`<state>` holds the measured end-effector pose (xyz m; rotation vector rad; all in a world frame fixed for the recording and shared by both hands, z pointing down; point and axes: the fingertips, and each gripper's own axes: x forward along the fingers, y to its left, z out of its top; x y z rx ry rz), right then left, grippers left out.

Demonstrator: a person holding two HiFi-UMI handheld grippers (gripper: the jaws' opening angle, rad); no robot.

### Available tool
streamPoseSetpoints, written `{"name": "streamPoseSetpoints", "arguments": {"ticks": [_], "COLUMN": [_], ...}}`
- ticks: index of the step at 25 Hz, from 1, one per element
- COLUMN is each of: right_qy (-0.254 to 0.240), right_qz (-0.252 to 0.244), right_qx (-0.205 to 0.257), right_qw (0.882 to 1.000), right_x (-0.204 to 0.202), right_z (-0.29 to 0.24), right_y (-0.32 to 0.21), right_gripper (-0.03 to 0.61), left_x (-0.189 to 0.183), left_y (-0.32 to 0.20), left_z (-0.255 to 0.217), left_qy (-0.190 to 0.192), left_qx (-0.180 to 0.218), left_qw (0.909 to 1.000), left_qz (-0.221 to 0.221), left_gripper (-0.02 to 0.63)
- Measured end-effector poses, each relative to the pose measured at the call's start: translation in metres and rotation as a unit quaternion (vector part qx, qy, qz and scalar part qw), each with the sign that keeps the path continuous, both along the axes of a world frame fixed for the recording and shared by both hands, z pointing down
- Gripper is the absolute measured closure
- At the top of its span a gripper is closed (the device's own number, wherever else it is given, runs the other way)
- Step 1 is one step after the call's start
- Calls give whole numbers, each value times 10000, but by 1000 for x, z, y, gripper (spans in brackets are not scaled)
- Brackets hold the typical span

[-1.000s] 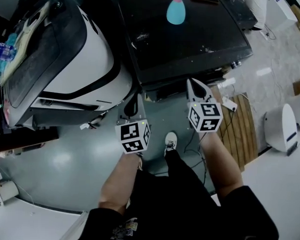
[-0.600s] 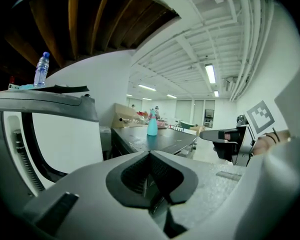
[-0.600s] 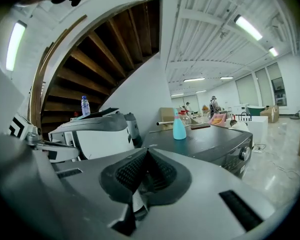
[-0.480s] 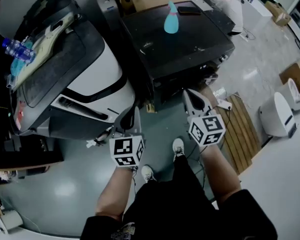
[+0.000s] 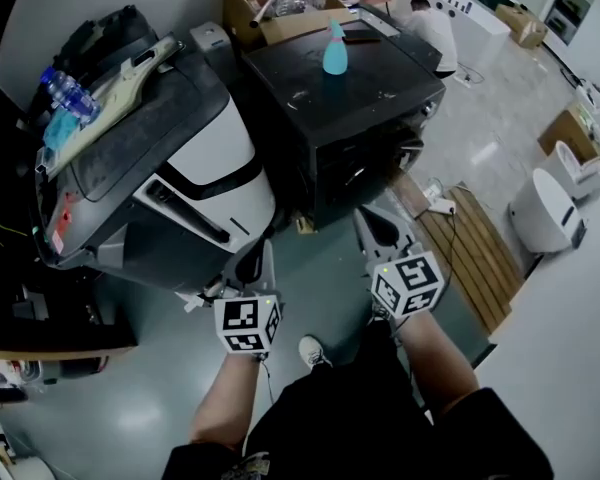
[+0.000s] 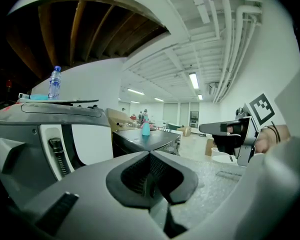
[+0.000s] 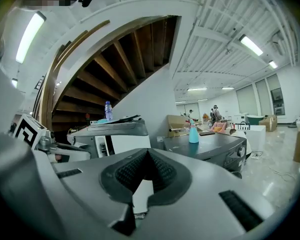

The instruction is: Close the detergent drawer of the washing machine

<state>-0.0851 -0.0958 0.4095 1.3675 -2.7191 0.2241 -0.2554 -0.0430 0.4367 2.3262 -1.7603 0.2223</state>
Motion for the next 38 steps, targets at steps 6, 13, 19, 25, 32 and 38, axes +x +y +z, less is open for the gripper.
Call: {"name": "streamPoseSetpoints", "arguments": {"ticks": [6, 13, 19, 25, 32, 38], "right_qy": [226, 334, 282, 0, -117, -135], "right_qz": [-30, 73, 63, 88, 29, -62], "right_qx": [-72, -179, -171, -218, -314, -228], "right_qw": [9997, 9993, 9994, 9997, 9994, 9996], "right_x": [0, 38, 92, 155, 193, 207], "right_z": [2, 6, 1, 6, 4, -2], "right_y": [52, 93, 131, 173, 214, 231], "right_gripper": [580, 580, 580, 580, 580, 580], "left_x": [13, 70, 127, 182, 228, 247], "left_y": [43, 77, 111, 154, 195, 211], "left_z": [9, 12, 2, 1, -10, -15], "left_qy": [156, 264, 254, 352, 131, 131], "left_qx": [-127, -93, -84, -223, -133, -35], "left_qw": [9996, 9976, 9971, 9966, 9970, 9974], "left_qz": [198, 630, 707, 706, 752, 706], "left_gripper": [611, 611, 611, 611, 611, 611]}}
